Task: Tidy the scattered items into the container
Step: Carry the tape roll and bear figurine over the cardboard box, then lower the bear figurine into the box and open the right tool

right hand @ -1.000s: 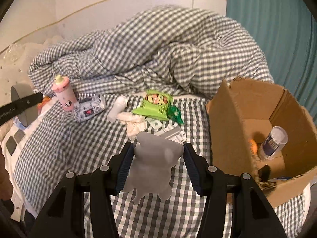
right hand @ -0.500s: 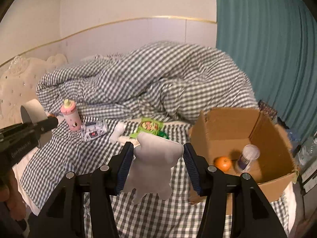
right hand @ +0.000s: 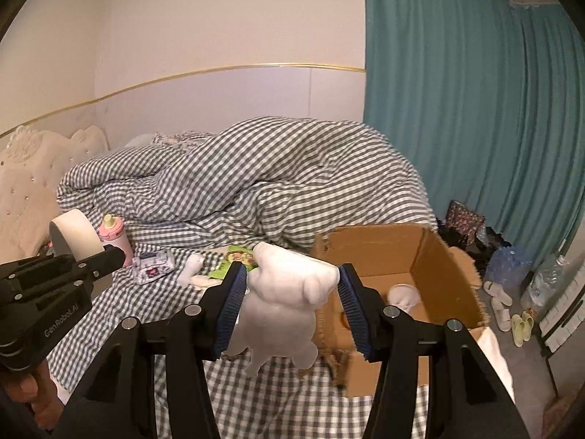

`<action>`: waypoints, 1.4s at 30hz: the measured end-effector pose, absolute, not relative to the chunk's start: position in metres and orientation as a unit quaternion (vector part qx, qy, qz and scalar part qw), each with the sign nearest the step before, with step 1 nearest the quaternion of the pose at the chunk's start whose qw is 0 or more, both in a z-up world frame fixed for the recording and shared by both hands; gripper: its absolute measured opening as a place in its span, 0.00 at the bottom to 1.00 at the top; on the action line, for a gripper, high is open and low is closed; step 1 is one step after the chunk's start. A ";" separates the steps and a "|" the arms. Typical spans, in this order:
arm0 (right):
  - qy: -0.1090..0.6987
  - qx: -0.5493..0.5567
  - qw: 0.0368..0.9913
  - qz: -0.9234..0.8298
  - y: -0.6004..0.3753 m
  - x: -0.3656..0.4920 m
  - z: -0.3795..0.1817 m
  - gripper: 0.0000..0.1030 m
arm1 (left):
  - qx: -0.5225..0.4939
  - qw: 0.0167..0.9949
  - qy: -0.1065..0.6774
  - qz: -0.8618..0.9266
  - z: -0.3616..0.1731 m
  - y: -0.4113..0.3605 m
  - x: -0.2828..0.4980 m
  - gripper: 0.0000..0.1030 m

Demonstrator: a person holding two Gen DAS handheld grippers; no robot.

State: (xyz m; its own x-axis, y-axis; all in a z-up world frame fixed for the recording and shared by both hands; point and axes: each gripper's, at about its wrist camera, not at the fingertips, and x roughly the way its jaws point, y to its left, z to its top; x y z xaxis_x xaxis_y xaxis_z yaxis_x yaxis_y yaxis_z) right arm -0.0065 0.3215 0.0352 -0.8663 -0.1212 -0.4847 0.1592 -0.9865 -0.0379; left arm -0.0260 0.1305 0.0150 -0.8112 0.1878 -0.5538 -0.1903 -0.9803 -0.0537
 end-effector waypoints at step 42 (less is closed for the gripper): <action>0.009 0.311 -0.035 -0.950 0.500 -0.110 -0.036 0.50 | -0.320 0.191 0.033 0.927 -0.026 0.314 -0.113 0.03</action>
State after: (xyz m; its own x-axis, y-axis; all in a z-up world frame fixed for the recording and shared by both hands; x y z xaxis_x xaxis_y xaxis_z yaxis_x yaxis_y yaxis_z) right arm -0.1097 0.4997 -0.0362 -0.8045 0.0722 -0.5895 -0.0615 -0.9974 -0.0383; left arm -0.1134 0.3139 -0.0256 -0.7218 0.3326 -0.6069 -0.3752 -0.9250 -0.0606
